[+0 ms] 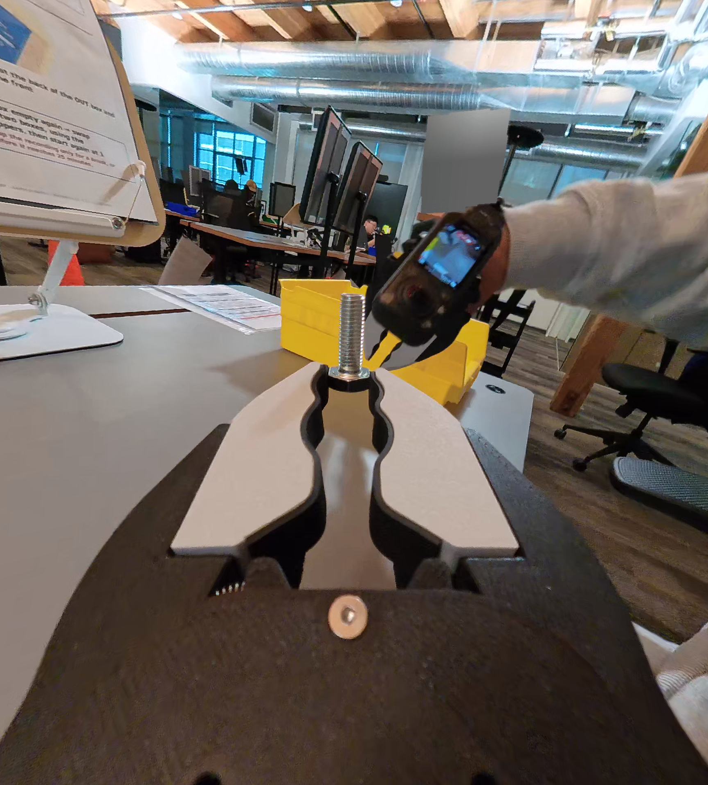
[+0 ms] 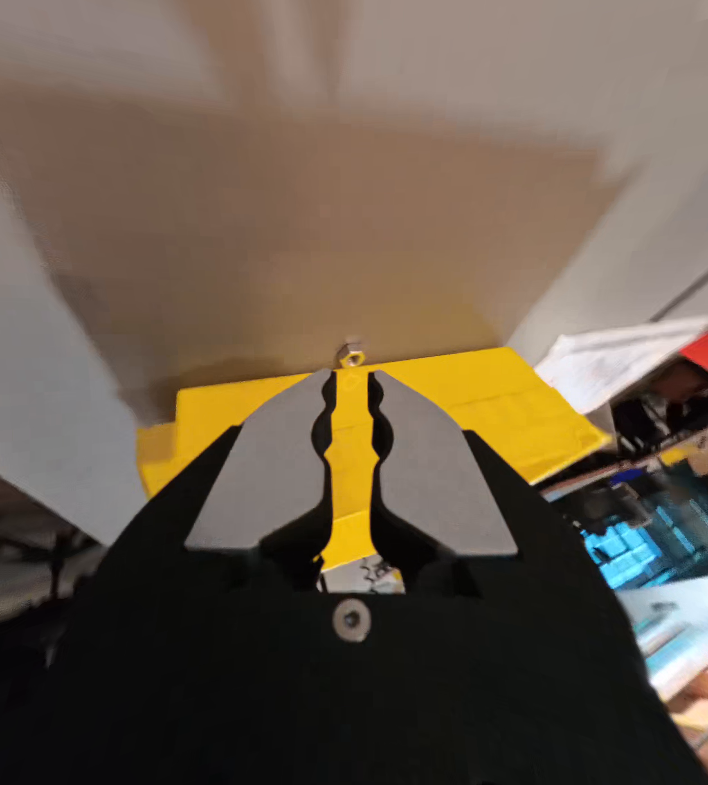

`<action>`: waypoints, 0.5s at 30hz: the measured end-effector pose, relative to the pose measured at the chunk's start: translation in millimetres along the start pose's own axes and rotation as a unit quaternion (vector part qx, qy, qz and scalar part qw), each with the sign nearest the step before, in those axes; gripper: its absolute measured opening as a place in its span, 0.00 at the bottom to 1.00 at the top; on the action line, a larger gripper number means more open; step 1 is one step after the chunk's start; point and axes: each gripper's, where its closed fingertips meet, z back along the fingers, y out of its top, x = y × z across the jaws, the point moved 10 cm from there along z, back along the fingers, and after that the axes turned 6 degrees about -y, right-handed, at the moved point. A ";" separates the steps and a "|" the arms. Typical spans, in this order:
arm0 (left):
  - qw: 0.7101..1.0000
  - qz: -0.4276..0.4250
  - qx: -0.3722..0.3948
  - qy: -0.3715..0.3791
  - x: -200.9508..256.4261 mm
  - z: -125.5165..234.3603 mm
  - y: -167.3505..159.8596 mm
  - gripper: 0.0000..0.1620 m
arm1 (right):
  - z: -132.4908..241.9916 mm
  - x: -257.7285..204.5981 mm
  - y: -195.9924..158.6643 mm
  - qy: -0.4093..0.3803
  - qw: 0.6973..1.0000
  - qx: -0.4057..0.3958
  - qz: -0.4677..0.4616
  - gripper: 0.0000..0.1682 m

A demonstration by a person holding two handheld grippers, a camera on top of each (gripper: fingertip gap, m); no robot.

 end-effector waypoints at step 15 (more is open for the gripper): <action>1.000 0.006 0.006 0.002 -9.1 10.8 4.1 0.11 | -84.3 12.1 4.8 0.186 0.957 -0.177 0.132 0.18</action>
